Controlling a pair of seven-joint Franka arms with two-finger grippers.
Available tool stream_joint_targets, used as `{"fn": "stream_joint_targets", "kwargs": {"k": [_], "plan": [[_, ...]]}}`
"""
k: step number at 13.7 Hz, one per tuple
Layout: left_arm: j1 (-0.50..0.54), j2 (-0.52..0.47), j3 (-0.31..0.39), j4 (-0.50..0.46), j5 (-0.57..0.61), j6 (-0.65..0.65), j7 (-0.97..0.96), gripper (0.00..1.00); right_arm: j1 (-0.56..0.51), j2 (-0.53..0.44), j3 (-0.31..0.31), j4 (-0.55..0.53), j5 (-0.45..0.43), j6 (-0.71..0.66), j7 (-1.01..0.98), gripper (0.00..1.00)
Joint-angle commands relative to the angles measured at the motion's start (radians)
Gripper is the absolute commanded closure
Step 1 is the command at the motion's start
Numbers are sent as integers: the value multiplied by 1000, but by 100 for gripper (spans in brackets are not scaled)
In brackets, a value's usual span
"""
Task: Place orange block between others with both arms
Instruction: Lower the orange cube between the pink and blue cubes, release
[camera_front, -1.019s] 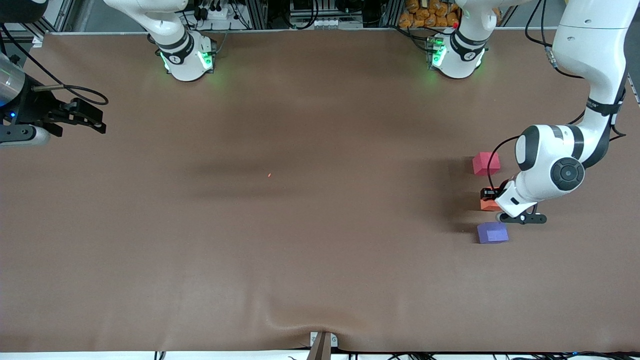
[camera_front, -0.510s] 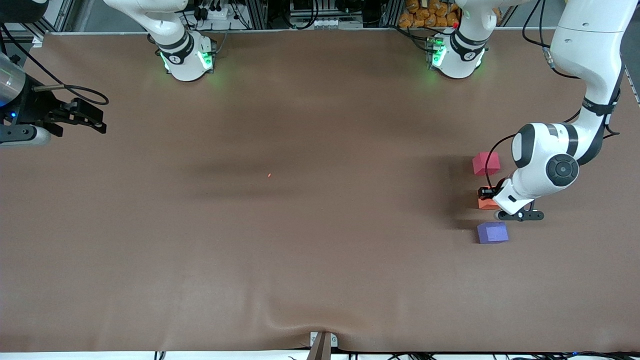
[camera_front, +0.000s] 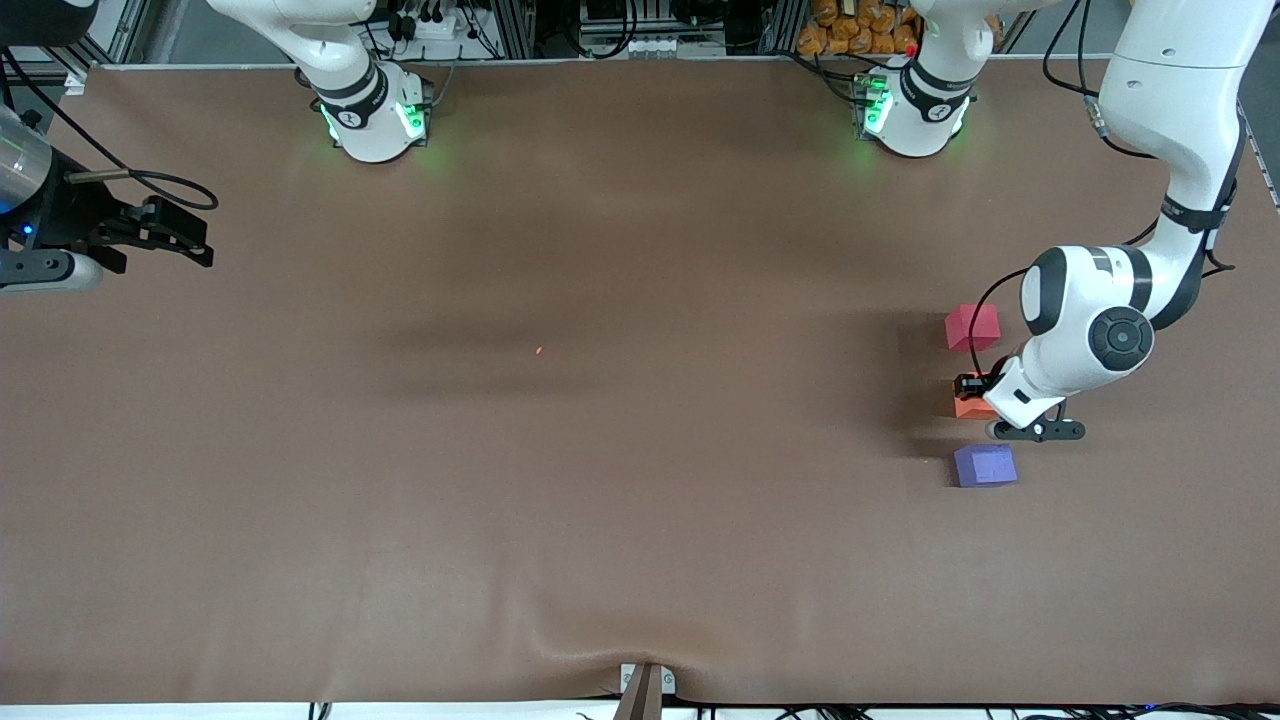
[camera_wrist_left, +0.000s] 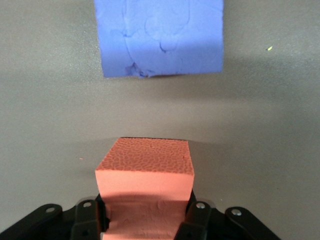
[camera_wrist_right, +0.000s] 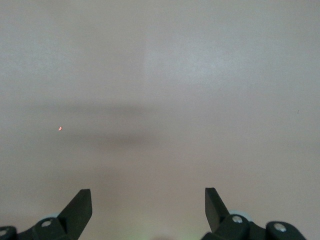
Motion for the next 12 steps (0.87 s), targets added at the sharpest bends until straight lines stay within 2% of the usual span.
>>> {"fn": "stream_joint_targets", "kwargs": {"k": [1,5,8,12], "plan": [[1,2,-8,-4,28,19,-20,1,-5,-1,9,-3,-1,-5,-7,0],[-8,8,-12,27,27,7,-34,0,-5,-3,9,-2,-1,-18,-7,0],[-8,-59,-16,39,27,-23,-32,0,-7,-6,10,0,1,-16,-7,0],[-6,-177,-49,188,11,-279,-27,0,-10,-1,10,-9,1,-28,-10,0]]}}
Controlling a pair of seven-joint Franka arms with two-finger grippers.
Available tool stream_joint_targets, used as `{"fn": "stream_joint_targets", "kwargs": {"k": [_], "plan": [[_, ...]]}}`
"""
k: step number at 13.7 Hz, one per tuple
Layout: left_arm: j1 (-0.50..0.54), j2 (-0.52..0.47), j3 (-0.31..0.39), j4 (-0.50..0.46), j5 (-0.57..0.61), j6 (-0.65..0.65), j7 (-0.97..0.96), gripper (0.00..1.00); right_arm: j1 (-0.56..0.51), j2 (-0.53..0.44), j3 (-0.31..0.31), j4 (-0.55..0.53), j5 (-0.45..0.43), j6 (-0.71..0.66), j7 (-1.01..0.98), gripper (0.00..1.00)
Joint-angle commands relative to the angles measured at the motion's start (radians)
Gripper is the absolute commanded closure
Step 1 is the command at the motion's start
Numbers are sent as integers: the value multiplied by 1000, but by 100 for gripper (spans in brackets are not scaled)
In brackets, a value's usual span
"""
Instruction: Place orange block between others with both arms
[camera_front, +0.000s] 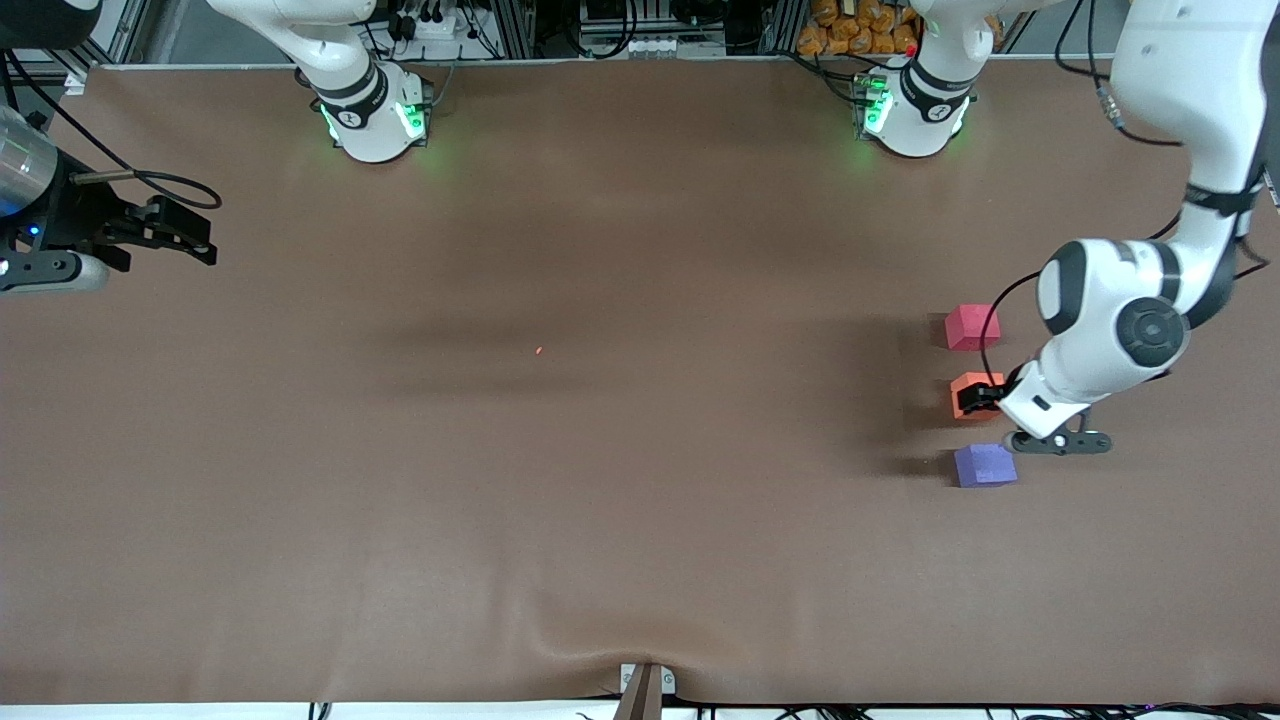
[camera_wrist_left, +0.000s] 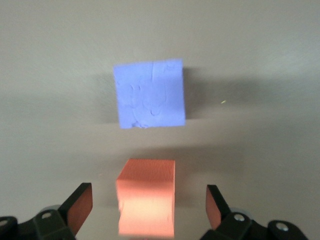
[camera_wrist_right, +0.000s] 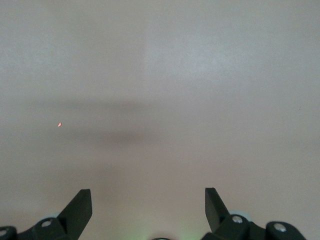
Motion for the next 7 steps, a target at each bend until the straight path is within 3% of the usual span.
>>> {"fn": "stream_joint_targets", "kwargs": {"k": [1,4,7], "plan": [[0,-93,-28,92,10,-173,-26,0,-11,-2,9,2,1,-12,-15,0],[-2,-97,-51,256,13,-336,-14,0,-16,-2,7,1,1,-12,-18,0],[11,-104,-50,379,9,-399,55,0,-24,4,4,1,-5,10,-19,0]]}}
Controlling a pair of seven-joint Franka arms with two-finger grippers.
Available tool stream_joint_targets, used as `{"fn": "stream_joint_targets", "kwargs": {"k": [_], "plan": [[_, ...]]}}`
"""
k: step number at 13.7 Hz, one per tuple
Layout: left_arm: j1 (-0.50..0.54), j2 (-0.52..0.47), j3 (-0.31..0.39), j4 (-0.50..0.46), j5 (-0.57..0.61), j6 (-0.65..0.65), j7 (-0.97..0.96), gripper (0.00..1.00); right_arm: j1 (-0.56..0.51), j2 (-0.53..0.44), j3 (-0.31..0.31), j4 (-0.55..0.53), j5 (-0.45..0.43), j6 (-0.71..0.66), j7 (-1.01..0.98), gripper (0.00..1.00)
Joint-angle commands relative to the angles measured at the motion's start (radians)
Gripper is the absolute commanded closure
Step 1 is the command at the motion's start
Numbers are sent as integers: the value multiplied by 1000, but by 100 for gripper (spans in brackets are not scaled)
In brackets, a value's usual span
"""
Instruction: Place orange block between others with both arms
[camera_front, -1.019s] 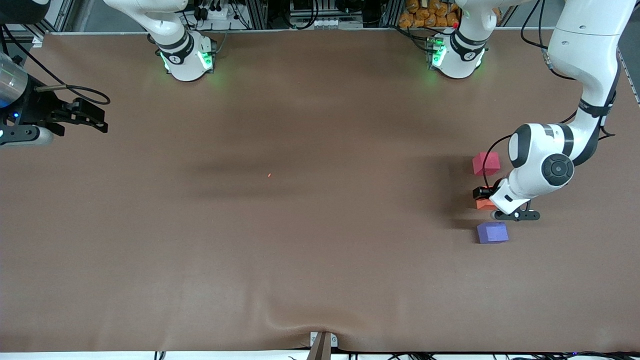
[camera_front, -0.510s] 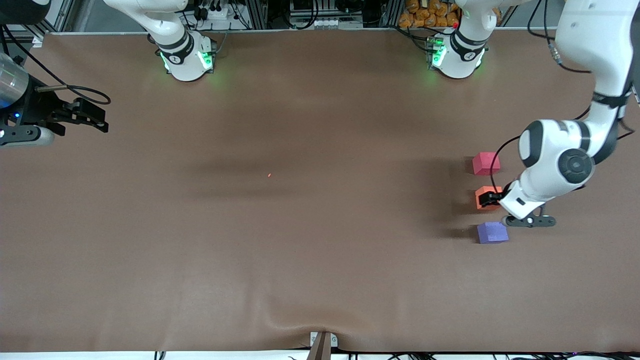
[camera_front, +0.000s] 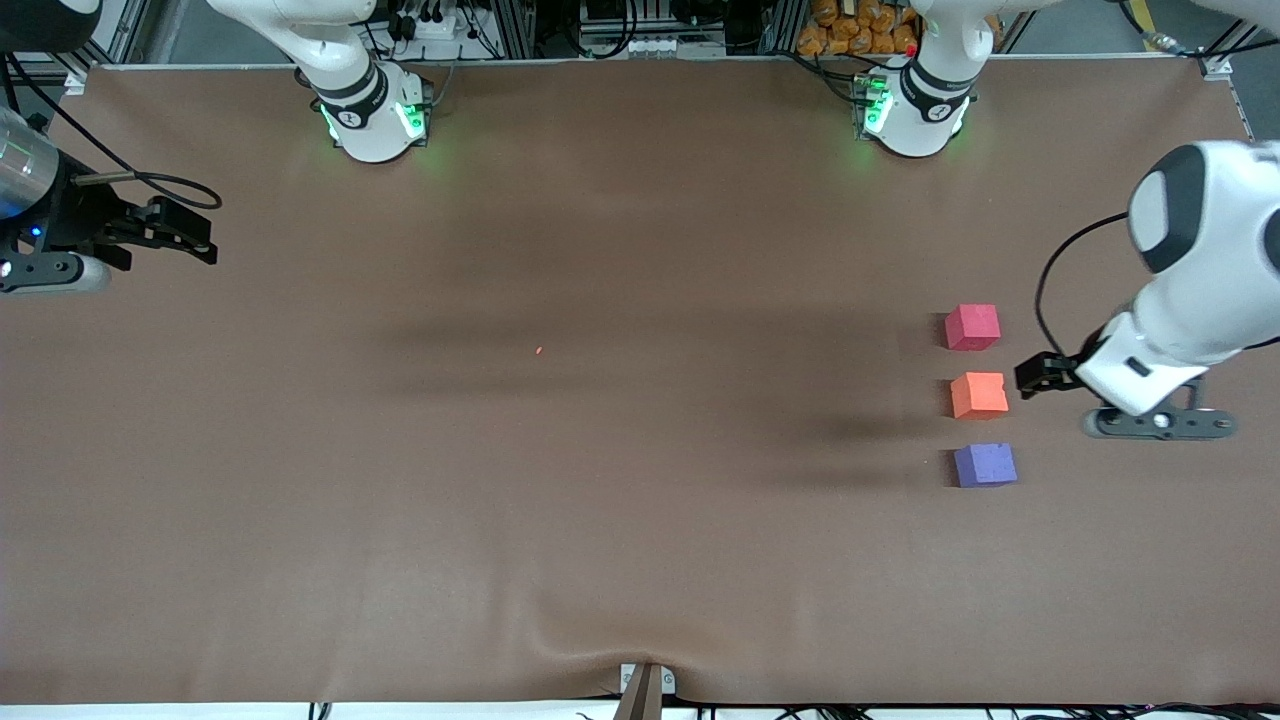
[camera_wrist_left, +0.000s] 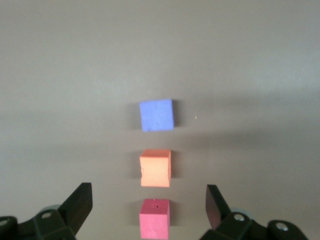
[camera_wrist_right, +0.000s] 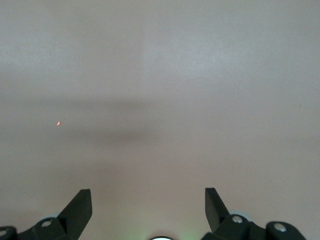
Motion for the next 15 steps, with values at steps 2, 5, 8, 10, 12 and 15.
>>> {"fn": "stream_joint_targets", "kwargs": {"k": [2,5,8,10,12,15], "plan": [[11,-8,-2,140,-31,-162,36,0,-25,9,10,1,-7,22,-19,0],[11,-103,0,139,-45,-233,43,0,-25,10,10,-3,-5,33,-11,0],[11,-159,1,137,-108,-293,45,0,-25,23,10,-5,-4,34,-13,0],[11,-179,1,136,-109,-310,48,0,-24,21,10,-5,-4,28,-13,0],[11,-191,0,136,-129,-327,46,0,-22,18,10,-5,-4,28,-8,0],[-3,-199,7,137,-142,-321,45,0,-24,17,10,-5,-2,30,-5,0]]}}
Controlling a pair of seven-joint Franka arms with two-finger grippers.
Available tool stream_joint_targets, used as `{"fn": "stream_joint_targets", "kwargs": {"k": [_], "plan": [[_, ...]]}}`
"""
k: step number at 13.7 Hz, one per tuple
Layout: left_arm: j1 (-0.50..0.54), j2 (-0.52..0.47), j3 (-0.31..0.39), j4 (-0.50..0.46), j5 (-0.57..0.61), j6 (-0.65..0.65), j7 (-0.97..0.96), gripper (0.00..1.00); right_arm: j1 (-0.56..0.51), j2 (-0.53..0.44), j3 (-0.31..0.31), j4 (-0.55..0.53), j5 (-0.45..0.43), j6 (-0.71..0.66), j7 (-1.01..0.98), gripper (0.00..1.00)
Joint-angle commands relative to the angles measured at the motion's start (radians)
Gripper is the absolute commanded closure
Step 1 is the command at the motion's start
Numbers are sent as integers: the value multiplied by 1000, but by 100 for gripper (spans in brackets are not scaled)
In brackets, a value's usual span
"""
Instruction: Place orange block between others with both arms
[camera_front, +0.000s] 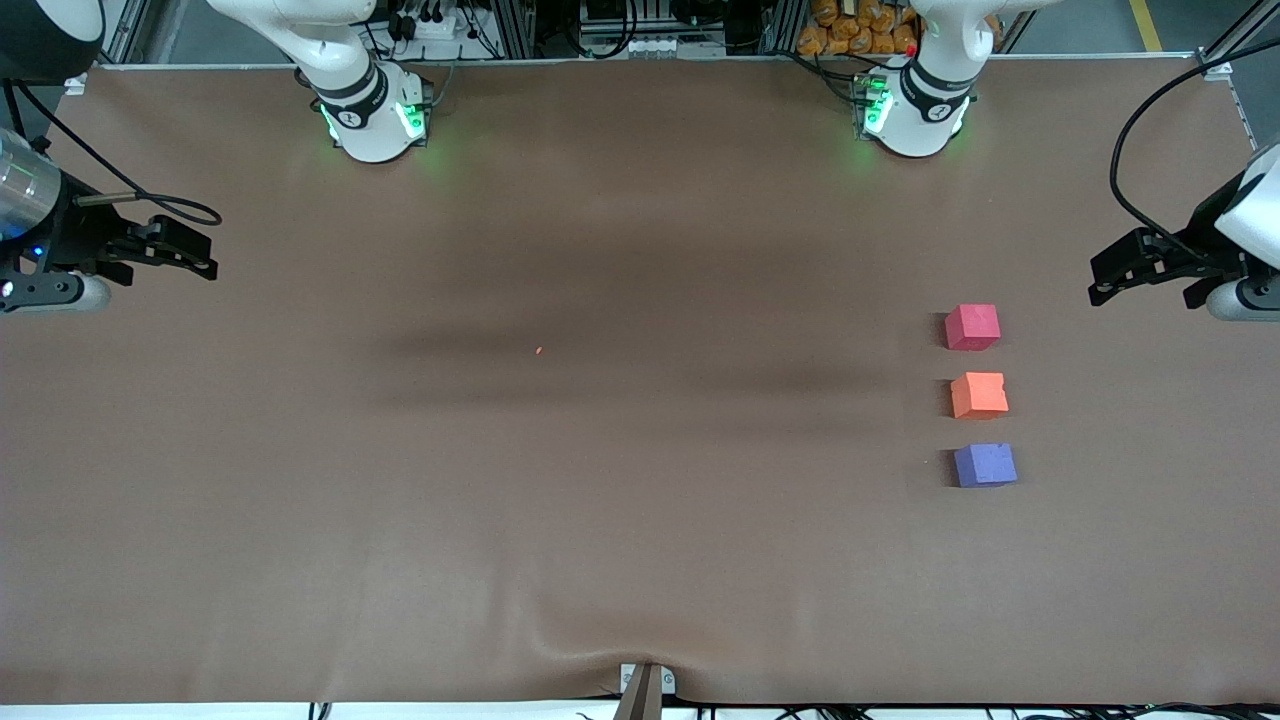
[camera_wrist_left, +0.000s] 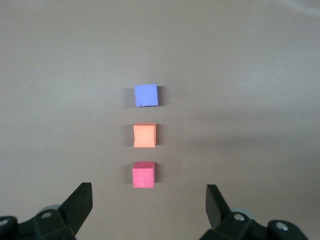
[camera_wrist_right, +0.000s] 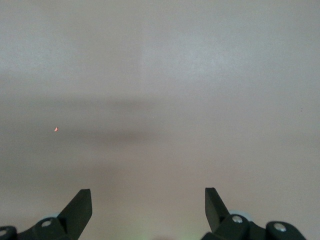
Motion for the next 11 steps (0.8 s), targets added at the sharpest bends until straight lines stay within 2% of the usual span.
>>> {"fn": "stream_joint_targets", "kwargs": {"k": [1,6,11], "plan": [[-11,-35,12,-18,-20,-12,20,0,-22,-9,13,-4,-2,3,-5,0],[-46,-132,40,-95,-23,-63,11,0,-30,-9,13,-4,0,1,-5,0],[-46,-130,41,-97,-17,-77,14,0,-30,-9,13,-5,0,-6,-7,0]]}}
